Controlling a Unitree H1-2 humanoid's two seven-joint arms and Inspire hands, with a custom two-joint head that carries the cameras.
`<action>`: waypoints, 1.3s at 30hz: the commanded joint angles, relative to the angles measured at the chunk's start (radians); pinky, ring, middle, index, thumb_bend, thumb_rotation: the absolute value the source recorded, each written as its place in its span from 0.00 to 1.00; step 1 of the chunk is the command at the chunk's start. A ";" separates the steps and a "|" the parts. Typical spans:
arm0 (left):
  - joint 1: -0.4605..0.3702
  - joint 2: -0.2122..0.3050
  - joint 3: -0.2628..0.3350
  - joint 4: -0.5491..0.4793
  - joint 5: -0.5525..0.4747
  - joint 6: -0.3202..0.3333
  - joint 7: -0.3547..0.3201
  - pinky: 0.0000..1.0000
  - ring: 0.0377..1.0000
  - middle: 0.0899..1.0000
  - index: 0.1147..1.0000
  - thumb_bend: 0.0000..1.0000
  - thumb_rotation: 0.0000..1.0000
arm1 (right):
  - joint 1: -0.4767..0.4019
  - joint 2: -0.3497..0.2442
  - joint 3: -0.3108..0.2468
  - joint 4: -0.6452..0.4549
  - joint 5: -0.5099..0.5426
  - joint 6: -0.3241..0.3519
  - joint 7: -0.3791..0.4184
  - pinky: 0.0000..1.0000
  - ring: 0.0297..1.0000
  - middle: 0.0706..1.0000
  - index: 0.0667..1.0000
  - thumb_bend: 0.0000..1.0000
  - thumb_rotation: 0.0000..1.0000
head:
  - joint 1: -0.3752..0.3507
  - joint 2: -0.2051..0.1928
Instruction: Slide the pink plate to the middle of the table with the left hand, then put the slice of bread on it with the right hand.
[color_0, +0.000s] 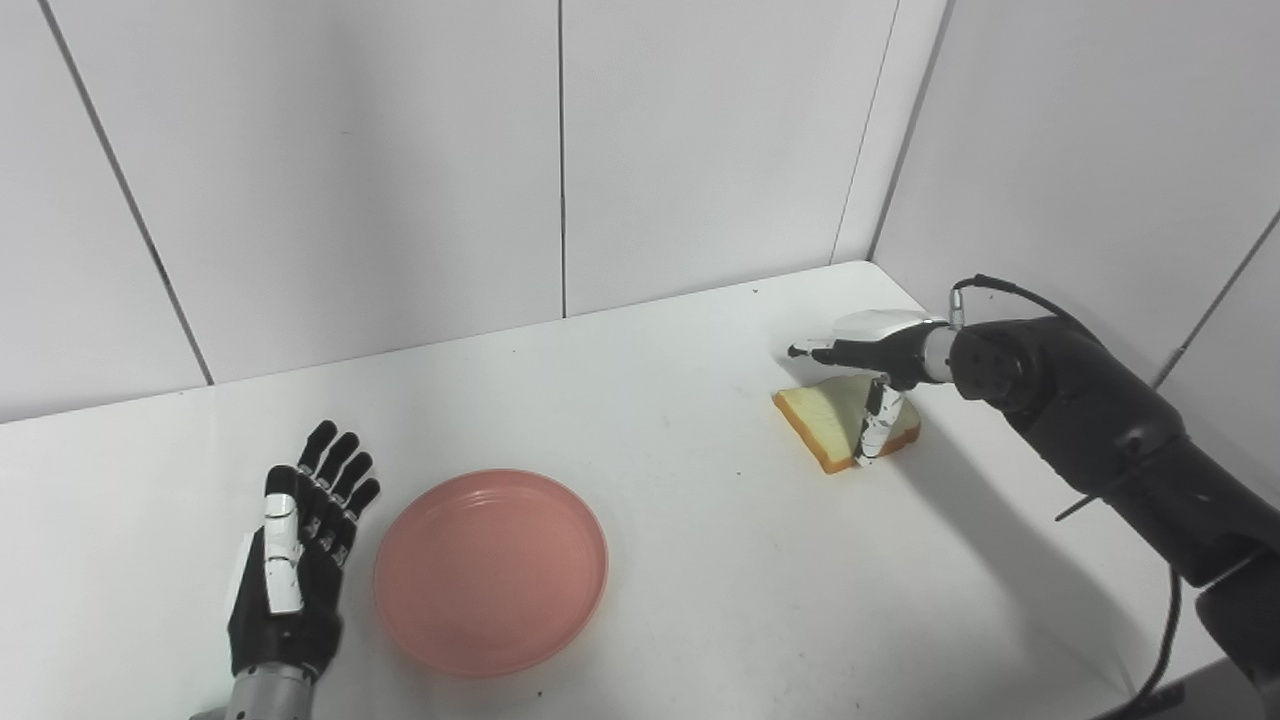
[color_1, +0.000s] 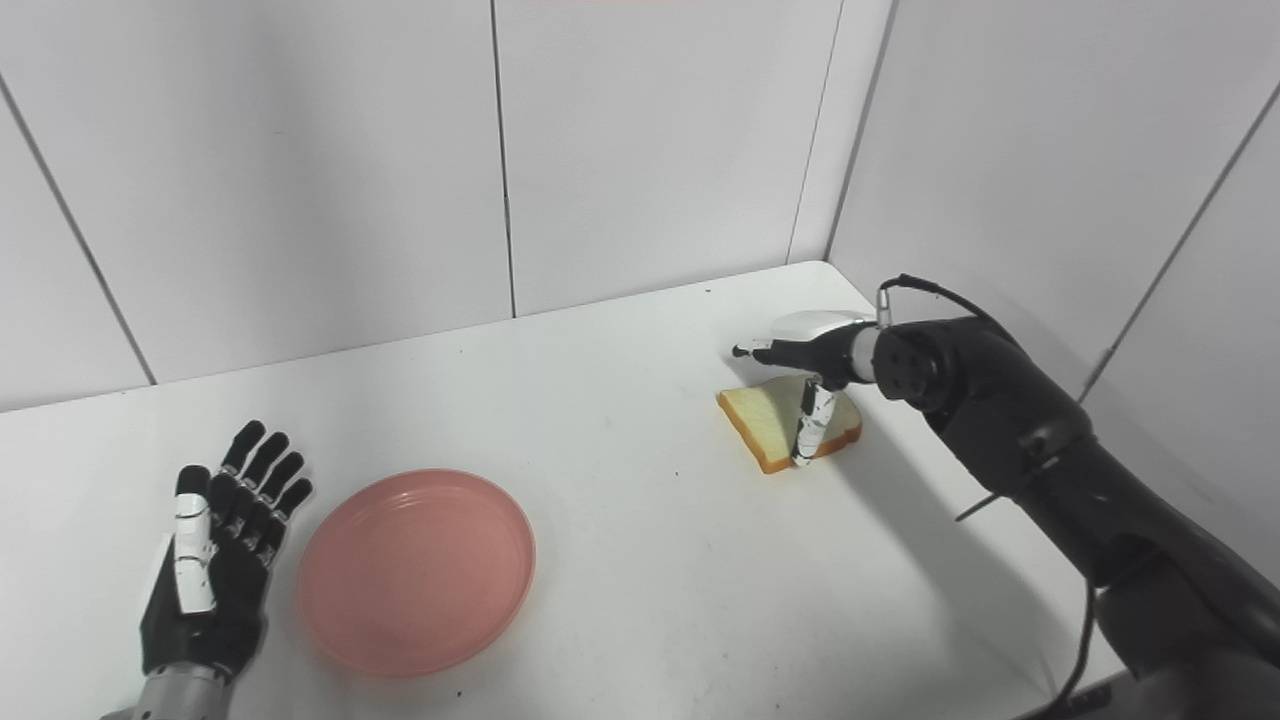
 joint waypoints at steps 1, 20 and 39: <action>-0.001 0.008 0.000 -0.023 0.001 -0.009 -0.004 0.92 0.93 0.93 0.90 0.71 0.97 | -0.045 -0.042 -0.007 -0.025 -0.023 -0.039 -0.014 1.00 1.00 1.00 1.00 1.00 0.17 | 0.002 0.001; -0.004 0.004 0.000 -0.032 0.002 0.001 0.000 0.92 0.93 0.93 0.89 0.71 0.95 | -0.038 -0.030 0.014 -0.033 -0.086 -0.045 -0.002 1.00 1.00 1.00 0.96 0.97 0.12 | 0.001 0.003; -0.003 0.004 -0.002 -0.035 0.002 0.003 -0.001 0.93 0.93 0.93 0.89 0.71 0.95 | 0.014 0.009 -0.028 0.014 -0.102 -0.146 -0.255 0.76 0.82 0.81 0.72 0.86 0.04 | -0.001 0.006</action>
